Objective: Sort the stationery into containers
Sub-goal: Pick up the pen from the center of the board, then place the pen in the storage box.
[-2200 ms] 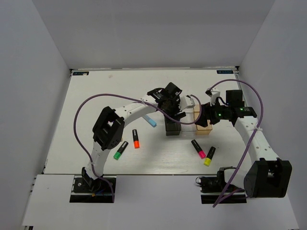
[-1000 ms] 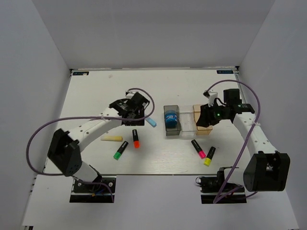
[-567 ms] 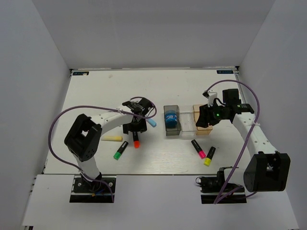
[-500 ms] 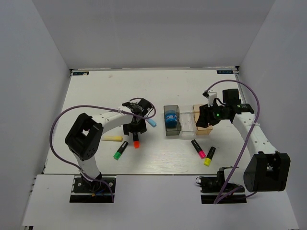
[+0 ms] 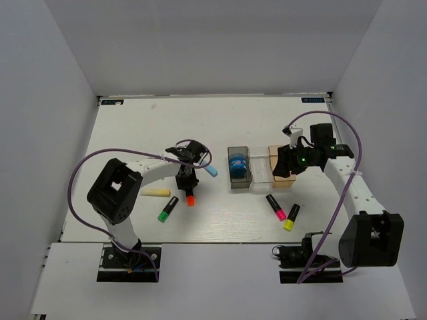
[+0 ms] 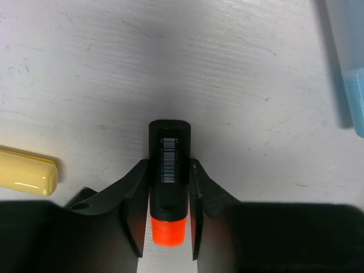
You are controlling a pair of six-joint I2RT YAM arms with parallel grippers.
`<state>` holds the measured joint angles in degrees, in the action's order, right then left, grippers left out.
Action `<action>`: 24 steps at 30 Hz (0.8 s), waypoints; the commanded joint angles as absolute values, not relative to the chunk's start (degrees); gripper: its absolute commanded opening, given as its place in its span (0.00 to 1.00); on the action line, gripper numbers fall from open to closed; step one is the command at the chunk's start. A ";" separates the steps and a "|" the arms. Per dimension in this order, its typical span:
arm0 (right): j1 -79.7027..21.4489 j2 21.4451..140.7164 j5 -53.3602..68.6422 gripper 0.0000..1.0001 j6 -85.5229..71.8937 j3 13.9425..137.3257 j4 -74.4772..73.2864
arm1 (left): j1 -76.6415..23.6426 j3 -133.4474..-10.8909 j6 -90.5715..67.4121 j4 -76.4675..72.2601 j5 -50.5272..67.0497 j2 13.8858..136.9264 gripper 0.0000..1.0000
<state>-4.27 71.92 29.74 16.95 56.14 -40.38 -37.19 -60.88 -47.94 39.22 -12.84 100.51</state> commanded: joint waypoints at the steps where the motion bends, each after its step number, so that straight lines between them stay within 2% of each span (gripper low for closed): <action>1: -3.52 70.05 30.23 0.61 17.23 56.87 -39.55 | -37.00 -55.21 -49.39 35.51 -9.93 103.18 0.27; 2: -3.60 69.87 30.23 0.61 17.23 56.87 -39.64 | -37.09 -54.59 -49.31 33.77 -9.67 103.18 0.23; 4: -3.43 69.87 30.32 0.72 17.31 56.69 -39.46 | -37.09 -53.09 -48.70 32.96 -8.35 102.31 0.07; 5: -3.34 69.70 30.24 0.81 17.23 56.52 -39.55 | -37.70 -53.00 -47.04 32.26 -7.13 101.96 0.00; 6: -3.43 69.70 30.41 0.90 17.57 56.51 -39.64 | -38.40 -54.65 -46.15 32.43 -7.03 99.78 0.00; 10: -3.43 69.35 31.20 0.90 18.11 56.43 -39.64 | -46.73 -64.67 -39.56 41.03 -16.05 95.90 0.00; 12: -3.34 69.52 31.29 0.83 18.02 56.43 -39.55 | -47.72 -70.01 -37.45 42.53 -16.17 94.58 0.00; 13: -3.34 69.43 31.38 0.75 18.02 56.43 -39.72 | -47.99 -71.09 -36.92 42.36 -15.21 93.96 0.00; 15: -3.25 69.61 31.20 0.64 18.02 56.60 -39.90 | -48.16 -75.48 -36.39 41.75 -12.94 94.30 0.00; 18: -3.08 69.52 31.03 0.64 17.93 56.60 -39.73 | -48.25 -81.55 -36.91 41.92 -10.47 96.23 0.00; 24: -2.38 68.82 29.80 0.74 17.05 56.08 -38.85 | -48.60 -92.89 -39.37 38.68 -2.99 104.49 0.00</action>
<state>-2.98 70.54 30.06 17.15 56.14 -40.29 -48.49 -88.90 -38.22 40.36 -8.14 101.30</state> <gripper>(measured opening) 0.734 0.401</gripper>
